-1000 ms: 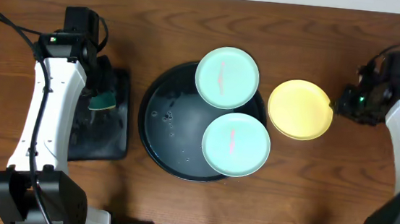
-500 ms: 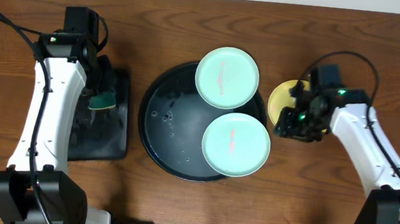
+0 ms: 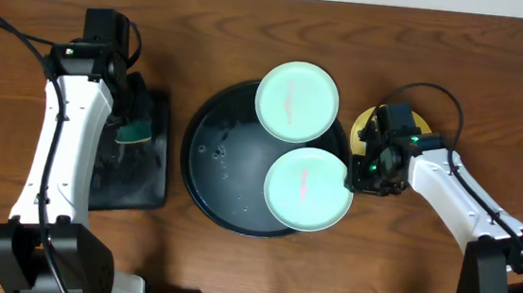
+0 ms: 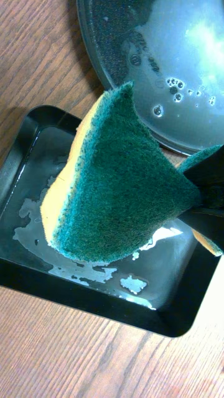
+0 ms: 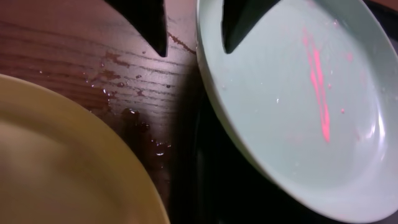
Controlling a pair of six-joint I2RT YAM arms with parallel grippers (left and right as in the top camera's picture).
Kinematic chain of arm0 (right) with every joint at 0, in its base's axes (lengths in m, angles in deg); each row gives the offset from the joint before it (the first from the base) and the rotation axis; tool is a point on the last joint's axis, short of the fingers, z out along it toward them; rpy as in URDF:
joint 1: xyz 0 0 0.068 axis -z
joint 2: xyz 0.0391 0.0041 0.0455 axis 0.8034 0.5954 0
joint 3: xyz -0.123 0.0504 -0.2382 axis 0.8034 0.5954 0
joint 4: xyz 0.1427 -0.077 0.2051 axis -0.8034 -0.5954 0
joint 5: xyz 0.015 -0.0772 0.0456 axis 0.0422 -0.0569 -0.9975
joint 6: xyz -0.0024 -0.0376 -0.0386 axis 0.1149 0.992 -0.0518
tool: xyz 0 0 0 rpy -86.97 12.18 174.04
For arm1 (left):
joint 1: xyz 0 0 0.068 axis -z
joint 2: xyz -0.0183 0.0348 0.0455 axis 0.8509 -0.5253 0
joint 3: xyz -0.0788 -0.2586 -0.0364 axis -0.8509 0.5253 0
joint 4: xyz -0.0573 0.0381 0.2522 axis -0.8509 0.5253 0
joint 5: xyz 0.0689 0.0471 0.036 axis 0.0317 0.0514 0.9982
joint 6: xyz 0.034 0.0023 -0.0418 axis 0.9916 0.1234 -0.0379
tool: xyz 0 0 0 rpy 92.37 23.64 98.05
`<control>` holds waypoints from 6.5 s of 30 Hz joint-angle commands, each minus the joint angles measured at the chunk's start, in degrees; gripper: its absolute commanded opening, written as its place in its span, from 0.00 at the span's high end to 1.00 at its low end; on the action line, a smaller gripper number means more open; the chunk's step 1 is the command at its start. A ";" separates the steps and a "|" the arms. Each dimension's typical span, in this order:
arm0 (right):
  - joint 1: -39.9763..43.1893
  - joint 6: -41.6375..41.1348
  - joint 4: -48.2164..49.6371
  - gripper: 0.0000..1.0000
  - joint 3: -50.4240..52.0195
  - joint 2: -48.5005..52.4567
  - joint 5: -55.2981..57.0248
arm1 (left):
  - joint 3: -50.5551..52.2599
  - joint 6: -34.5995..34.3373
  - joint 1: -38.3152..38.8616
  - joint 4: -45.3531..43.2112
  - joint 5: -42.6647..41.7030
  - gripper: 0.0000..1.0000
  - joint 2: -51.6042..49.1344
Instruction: Clean dirty plates on tray and stack at the side
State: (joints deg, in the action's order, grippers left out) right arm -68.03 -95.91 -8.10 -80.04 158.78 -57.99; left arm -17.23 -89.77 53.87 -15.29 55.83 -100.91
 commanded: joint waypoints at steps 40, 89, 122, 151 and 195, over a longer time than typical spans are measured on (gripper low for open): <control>-15.47 -15.10 11.04 0.99 -6.34 11.87 -1.86 | 1.36 0.68 6.40 -0.11 -4.39 0.92 0.52; -14.88 -15.08 11.02 0.99 -6.34 12.11 -2.05 | 21.99 -0.66 30.88 -24.98 -12.59 0.92 -11.37; -14.88 -15.08 11.04 0.99 -6.34 12.11 -2.03 | 17.03 2.64 30.47 -29.51 -17.05 0.93 -10.64; -23.56 -7.28 -4.31 0.99 -18.91 3.56 20.83 | 3.02 -0.55 1.49 -3.45 0.50 0.93 1.64; -49.88 -7.32 -5.97 0.99 -20.15 -8.96 87.54 | 3.41 -0.57 0.92 -3.37 0.52 0.92 1.57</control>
State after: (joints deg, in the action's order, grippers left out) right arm -117.86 -103.32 -14.17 -99.12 150.98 34.97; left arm -13.58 -90.01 55.09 -18.96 55.83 -99.65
